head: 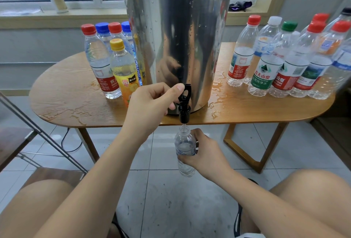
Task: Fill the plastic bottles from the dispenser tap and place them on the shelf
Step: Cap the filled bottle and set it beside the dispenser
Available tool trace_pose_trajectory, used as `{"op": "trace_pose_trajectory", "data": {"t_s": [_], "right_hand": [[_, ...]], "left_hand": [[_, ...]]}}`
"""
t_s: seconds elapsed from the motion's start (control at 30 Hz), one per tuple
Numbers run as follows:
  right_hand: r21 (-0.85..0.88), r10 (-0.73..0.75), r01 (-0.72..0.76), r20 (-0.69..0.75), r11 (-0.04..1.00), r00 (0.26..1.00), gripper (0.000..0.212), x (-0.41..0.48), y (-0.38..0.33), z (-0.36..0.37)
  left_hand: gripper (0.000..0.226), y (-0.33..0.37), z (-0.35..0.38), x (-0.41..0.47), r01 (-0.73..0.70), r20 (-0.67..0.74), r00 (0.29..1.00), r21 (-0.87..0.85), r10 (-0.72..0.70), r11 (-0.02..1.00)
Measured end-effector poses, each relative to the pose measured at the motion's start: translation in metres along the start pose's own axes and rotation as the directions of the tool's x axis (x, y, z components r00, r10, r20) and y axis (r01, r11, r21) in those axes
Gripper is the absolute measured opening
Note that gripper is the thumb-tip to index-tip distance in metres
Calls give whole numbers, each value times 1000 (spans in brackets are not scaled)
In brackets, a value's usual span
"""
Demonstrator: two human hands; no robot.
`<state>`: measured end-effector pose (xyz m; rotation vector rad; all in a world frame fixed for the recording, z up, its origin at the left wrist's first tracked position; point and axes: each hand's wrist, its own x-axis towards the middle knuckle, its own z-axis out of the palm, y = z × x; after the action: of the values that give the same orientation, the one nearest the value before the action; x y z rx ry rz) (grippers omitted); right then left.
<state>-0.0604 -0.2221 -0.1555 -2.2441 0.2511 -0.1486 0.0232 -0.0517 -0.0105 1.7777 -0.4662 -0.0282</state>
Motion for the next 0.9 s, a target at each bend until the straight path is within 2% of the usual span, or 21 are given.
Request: {"op": "trace_pose_trajectory", "data": {"t_s": [0.9], "right_hand": [[-30, 0, 0, 0, 1000, 1000, 66, 1, 0, -1]], "left_hand": [[49, -3, -1, 1, -20, 9, 1000, 13, 20, 1000]]}}
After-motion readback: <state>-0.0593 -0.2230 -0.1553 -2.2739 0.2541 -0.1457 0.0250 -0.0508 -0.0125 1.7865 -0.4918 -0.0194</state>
